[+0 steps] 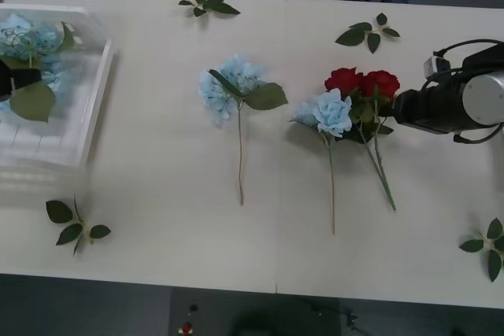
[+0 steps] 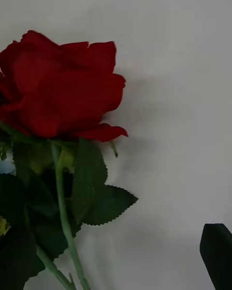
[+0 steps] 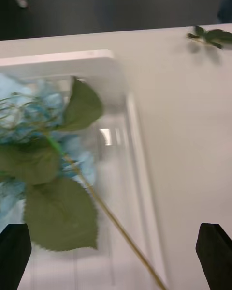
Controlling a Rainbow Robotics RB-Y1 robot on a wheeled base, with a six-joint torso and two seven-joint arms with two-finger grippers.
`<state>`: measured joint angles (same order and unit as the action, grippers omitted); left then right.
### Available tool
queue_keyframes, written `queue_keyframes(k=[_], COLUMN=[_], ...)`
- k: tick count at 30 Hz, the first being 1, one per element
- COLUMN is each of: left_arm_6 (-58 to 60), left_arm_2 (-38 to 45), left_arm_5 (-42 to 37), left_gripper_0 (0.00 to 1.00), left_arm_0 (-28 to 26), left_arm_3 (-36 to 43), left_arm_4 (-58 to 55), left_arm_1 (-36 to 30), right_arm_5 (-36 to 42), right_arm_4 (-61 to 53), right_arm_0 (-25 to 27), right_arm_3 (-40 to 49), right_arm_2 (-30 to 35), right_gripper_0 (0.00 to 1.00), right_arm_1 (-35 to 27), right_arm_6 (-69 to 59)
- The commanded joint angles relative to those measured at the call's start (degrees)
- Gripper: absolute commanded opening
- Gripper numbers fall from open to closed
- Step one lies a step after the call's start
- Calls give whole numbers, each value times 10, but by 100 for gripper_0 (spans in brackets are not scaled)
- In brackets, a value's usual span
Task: Put the red flowers into the right box and the blue flowers into the left box
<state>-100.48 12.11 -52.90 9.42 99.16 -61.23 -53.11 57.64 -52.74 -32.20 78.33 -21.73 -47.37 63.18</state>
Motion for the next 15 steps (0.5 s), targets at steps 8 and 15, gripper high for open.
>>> queue_keyframes(k=[8, 15], left_arm_6=[-70, -52], left_arm_2=[-63, -113], left_arm_5=[-134, -166], left_gripper_0=[100, 100], left_arm_0=[144, 174], left_arm_3=[23, 17], left_arm_4=[-10, 94], left_arm_1=[112, 223], right_arm_5=[-11, -12], right_arm_4=[66, 128], right_arm_0=[-10, -14], right_arm_3=[10, -11], right_arm_2=[7, 7], right_gripper_0=[100, 100], right_arm_1=[43, 78], right_arm_6=[-31, -39])
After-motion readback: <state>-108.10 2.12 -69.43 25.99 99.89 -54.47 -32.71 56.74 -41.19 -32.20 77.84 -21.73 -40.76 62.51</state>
